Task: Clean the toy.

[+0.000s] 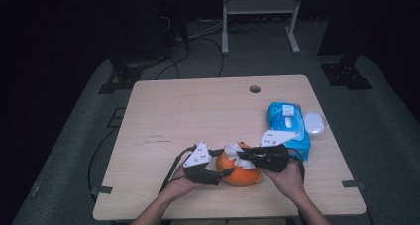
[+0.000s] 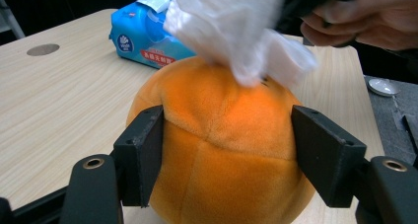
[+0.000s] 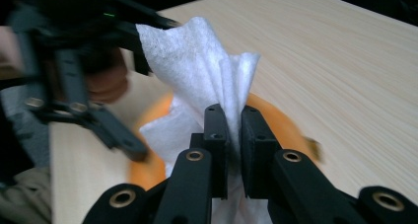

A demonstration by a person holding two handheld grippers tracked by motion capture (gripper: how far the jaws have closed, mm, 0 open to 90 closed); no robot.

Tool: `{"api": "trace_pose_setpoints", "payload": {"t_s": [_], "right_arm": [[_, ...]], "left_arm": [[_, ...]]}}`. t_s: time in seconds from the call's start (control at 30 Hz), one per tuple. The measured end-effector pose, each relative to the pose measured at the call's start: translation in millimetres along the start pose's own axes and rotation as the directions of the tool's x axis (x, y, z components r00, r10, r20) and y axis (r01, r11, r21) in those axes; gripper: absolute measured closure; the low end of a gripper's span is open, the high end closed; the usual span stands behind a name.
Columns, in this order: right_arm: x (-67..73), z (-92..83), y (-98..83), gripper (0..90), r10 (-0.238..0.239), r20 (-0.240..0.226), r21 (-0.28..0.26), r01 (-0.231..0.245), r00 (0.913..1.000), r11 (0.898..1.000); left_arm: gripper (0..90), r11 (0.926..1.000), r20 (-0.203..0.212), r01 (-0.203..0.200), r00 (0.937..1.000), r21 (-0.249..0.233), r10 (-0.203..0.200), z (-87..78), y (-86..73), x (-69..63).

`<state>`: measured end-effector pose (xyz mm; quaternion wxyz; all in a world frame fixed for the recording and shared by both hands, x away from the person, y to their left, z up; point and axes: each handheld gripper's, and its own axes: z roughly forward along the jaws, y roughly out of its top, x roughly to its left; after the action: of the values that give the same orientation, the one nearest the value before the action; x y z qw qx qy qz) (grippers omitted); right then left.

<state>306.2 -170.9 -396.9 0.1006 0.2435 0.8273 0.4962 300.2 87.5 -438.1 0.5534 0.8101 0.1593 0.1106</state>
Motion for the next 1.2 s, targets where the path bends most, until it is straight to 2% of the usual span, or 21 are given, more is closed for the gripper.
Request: {"api": "trace_pose_setpoints", "payload": {"t_s": [0.07, 0.13, 0.2, 0.23, 0.27, 0.33, 0.37, 0.43, 0.5, 0.57, 0.67, 0.7, 0.73, 0.8, 0.87, 0.97, 1.0, 1.03, 1.07, 1.1, 1.2], "right_arm": [[-12.5, -6.0, -7.8, 82.3, 0.051, 0.024, -0.002, -0.051, 0.9984, 0.999], [-10.0, -6.9, -7.4, 82.3, 0.062, 0.007, -0.017, -0.061, 0.9981, 0.998], [-6.8, -6.1, -5.6, 82.3, 0.052, -0.003, -0.022, -0.052, 0.9986, 0.998], [4.6, -1.7, 0.4, 82.2, 0.019, -0.031, -0.025, -0.02, 0.9993, 0.999], [4.6, -1.7, 0.4, 82.2, 0.019, -0.031, -0.025, -0.02, 0.9993, 0.999], [15.6, 6.1, 6.4, 82.3, -0.032, -0.041, -0.015, 0.031, 0.9987, 0.999], [14.8, 6.6, 6.3, 82.3, -0.03, -0.041, -0.012, 0.029, 0.9987, 1.0], [7.5, 6.2, 3.7, 82.3, -0.006, -0.037, -0.016, 0.005, 0.9993, 1.0], [-1.5, 3.3, -0.3, 82.3, 0.007, 0.0, -0.003, -0.007, 1.0, 1.0], [-12.4, -0.9, -6.3, 82.3, 0.044, 0.028, 0.001, -0.044, 0.9986, 0.999], [-16.5, -3.8, -8.8, 82.3, 0.066, 0.032, -0.007, -0.066, 0.9973, 0.998], [-10.7, -4.5, -5.3, 82.3, 0.079, -0.022, -0.037, -0.08, 0.9966, 0.996], [-6.2, -3.8, -2.8, 82.3, 0.076, -0.05, -0.05, -0.078, 0.9959, 0.996], [8.9, 0.9, 4.9, 82.3, 0.031, -0.089, -0.048, -0.036, 0.9955, 0.998], [17.1, 5.9, 8.4, 82.3, -0.027, -0.07, -0.025, 0.026, 0.9972, 0.999], [4.1, 6.1, 2.8, 82.3, 0.02, -0.053, -0.021, -0.021, 0.9984, 1.0], [4.1, 6.1, 2.8, 82.3, 0.02, -0.053, -0.021, -0.021, 0.9984, 1.0], [-9.6, 2.8, -3.6, 82.3, 0.043, 0.0, -0.008, -0.043, 0.9991, 0.999], [-9.6, 2.8, -3.6, 82.3, 0.043, 0.0, -0.008, -0.043, 0.9991, 0.999], [-17.9, -1.1, -8.1, 82.4, 0.074, 0.023, -0.01, -0.073, 0.997, 0.997], [-11.7, -3.2, -5.2, 82.3, 0.066, 0.022, -0.022, -0.065, 0.9976, 0.998]], "left_arm": [[31.1, 1.0, 0.004, 0.002, 1.0, 0.001, -0.002, 0.0, -0.8, 1.5], [31.1, 1.0, 0.003, -0.005, 1.0, -0.001, 0.005, 0.9, -0.1, 0.3], [31.1, 1.0, 0.002, -0.01, 1.0, -0.002, 0.01, 1.4, 0.2, -0.7], [31.1, 0.9995, 0.004, -0.033, 0.9994, 0.002, 0.033, 2.5, 1.3, -3.9], [31.2, 0.9995, 0.004, -0.033, 0.9994, 0.002, 0.033, 2.5, 1.3, -3.9], [31.3, 0.9983, 0.004, -0.057, 0.9984, 0.009, 0.057, 2.8, 1.4, -6.9], [31.4, 0.9985, 0.005, -0.053, 0.9986, 0.013, 0.053, 1.5, 0.5, -6.3], [31.6, 0.9986, 0.008, -0.051, 0.9987, 0.013, 0.051, 1.0, -0.5, -5.5], [31.6, 0.9986, 0.011, -0.05, 0.9987, 0.015, 0.05, 0.6, -1.2, -4.7], [31.7, 0.9986, 0.014, -0.05, 0.9987, 0.014, 0.05, 0.8, -1.2, -4.4], [32.1, 0.9982, 0.014, -0.06, 0.9981, 0.011, 0.059, 1.7, -0.3, -5.4], [32.2, 0.9962, 0.021, -0.086, 0.9961, 0.01, 0.086, 2.6, 0.6, -8.1], [32.4, 0.9955, 0.022, -0.095, 0.9953, 0.007, 0.095, 3.5, 0.9, -10.0], [32.6, 0.9926, 0.02, -0.121, 0.9925, 0.014, 0.12, 3.9, 2.1, -13.7], [32.8, 0.991, 0.018, -0.133, 0.9911, 0.02, 0.132, 3.7, 2.3, -15.0], [33.0, 0.9909, 0.019, -0.132, 0.9911, 0.025, 0.132, 2.1, 0.0, -14.9], [33.0, 0.9909, 0.019, -0.132, 0.9911, 0.025, 0.132, 2.1, 0.0, -14.9], [33.1, 0.9907, 0.019, -0.133, 0.9909, 0.026, 0.133, 2.1, 0.0, -14.8], [33.0, 0.9907, 0.019, -0.133, 0.9909, 0.026, 0.133, 2.1, 0.0, -14.8], [33.1, 0.9898, 0.022, -0.14, 0.99, 0.026, 0.139, 2.9, 1.1, -15.5], [33.0, 0.9898, 0.029, -0.141, 0.9896, 0.018, 0.141, 5.0, 2.9, -18.1]]}}
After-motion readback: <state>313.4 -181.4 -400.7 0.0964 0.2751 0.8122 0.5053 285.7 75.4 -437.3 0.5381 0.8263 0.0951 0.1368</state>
